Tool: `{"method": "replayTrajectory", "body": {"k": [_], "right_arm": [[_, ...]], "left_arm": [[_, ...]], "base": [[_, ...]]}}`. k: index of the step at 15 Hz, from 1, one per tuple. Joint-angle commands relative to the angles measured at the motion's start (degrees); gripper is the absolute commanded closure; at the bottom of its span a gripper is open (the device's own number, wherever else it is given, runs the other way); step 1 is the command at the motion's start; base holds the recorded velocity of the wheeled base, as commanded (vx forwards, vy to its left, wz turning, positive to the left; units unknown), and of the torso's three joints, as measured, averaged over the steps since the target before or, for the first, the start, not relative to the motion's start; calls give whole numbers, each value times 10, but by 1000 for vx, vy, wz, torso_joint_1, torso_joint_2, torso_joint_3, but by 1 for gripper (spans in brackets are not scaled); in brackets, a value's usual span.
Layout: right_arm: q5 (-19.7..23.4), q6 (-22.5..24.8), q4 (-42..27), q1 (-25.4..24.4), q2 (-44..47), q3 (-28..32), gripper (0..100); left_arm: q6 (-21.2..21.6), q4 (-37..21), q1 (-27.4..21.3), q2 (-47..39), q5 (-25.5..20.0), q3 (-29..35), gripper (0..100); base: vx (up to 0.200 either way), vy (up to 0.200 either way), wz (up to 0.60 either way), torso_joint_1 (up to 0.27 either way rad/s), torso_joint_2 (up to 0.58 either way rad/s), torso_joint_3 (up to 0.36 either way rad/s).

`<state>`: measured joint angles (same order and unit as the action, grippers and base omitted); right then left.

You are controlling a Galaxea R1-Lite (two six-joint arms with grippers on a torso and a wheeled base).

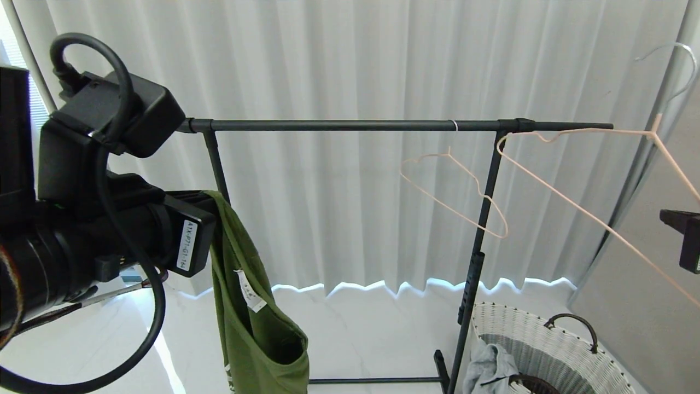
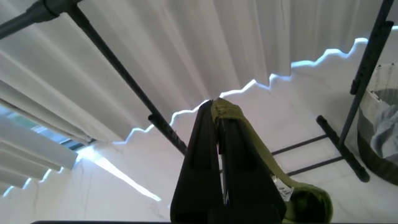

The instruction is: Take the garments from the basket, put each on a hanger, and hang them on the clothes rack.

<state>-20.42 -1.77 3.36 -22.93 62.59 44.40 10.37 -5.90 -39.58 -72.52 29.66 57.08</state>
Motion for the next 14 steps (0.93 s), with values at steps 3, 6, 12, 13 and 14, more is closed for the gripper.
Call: {"method": "replayTrajectory", "body": {"k": [3, 6, 12, 13, 14], "right_arm": [[1, -1, -1, -49, -12, -1, 100], [5, -6, 0, -120, -12, -19, 100], [5, -73, 4, -316, -14, -82, 100], [5, -99, 4, -373, -12, -85, 100], [5, -125, 4, -419, -10, -87, 100]], "left_arm": [[-1, 0, 3, -1, 0, -1, 100], [-2, 0, 3, -2, 0, -8, 100], [-7, 1, 4, -17, 0, -28, 100], [-27, 1, 4, -32, 0, -25, 100], [-55, 1, 4, -48, 0, -20, 100]], "base": [[0, 200, 0, 9, 4, -1], [0, 67, 0, -1, 1, 1], [0, 0, 0, 0, 0, 0], [0, 0, 0, 0, 0, 0], [0, 0, 0, 0, 0, 0]]}}
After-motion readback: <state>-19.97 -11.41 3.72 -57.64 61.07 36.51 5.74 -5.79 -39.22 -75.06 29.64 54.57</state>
